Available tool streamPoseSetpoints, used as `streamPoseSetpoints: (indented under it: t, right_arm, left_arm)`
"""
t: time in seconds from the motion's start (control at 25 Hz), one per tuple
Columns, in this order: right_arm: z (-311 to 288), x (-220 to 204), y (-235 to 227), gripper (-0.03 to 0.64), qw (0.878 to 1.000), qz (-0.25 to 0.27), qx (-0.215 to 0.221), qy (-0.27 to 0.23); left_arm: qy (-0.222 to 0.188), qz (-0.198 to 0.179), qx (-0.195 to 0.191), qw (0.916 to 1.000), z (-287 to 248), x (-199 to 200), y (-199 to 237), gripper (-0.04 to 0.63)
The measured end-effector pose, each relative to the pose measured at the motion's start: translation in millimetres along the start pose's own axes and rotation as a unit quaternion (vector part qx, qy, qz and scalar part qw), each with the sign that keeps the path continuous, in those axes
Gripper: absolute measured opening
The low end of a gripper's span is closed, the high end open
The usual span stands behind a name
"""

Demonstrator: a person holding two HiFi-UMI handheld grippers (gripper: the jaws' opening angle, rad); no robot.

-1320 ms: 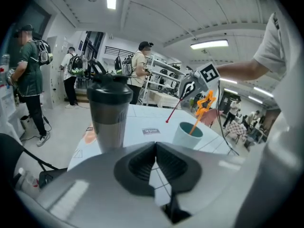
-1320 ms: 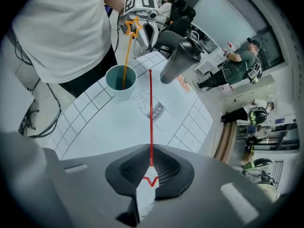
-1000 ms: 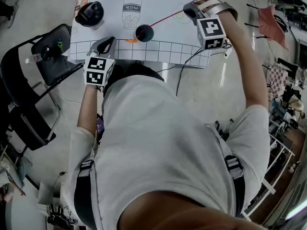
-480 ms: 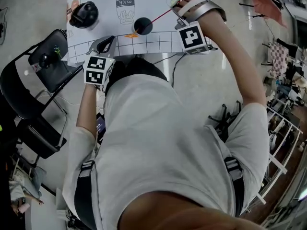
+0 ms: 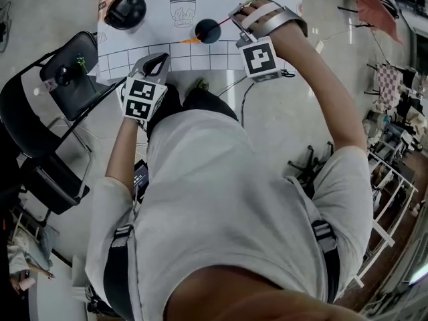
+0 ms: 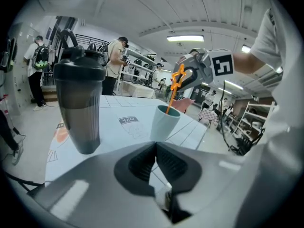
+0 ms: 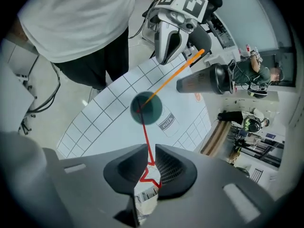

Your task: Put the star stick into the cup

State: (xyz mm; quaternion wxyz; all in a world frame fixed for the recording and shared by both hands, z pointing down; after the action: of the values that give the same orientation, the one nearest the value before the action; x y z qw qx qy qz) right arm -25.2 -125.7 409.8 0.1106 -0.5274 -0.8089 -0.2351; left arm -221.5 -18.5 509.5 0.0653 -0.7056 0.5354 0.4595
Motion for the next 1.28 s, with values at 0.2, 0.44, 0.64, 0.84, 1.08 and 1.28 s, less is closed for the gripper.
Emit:
streamPoseSetpoints:
  t: [0.2,0.44,0.64,0.84,1.08,1.28]
  right_arm:
    - [8,5,-1,0.084,0.998,-0.034,-0.029,-0.031]
    - [46,6,5,0.114,0.969,-0.162,-0.122,-0.14]
    - [81,0,35,0.051,0.899,-0.305,-0.227,-0.219]
    - [107,-8,95,0.0,0.738,-0.517,-0.334,-0.278]
    - [109,6,163,-0.002,0.525,-0.699,-0.332,-0.354]
    - [123,10,210,-0.002,0.467,-0.746,-0.352,-0.318]
  left_arm:
    - [0.001,0.004,0.005,1.0,-4,-6,-13,0.003]
    - [-0.031,0.009,0.042,0.9986,-5,-4,-47,0.003]
    - [-0.1,0.041,0.101,0.989,3,-1,-83,0.003]
    - [-0.134,0.033,0.129,0.9819,5,-1,-131,0.003]
    - [-0.184,0.024,0.151,0.971,-2,11,-184,0.003]
    - [-0.216,-0.004,0.148,0.9652,-15,17,-237,0.003]
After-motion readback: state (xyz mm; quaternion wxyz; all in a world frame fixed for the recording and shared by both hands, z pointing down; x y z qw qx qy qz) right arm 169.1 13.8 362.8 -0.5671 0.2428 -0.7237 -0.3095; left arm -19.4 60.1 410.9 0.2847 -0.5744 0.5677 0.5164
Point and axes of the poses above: the fingertips, and each gripper's own axes: z backward along the fingers, y to its left, x out of its top, the point moved 10 cm from there along z, backward along the fingers, and after that the axes turned 11 degrees about z, right-handed, at the moved point
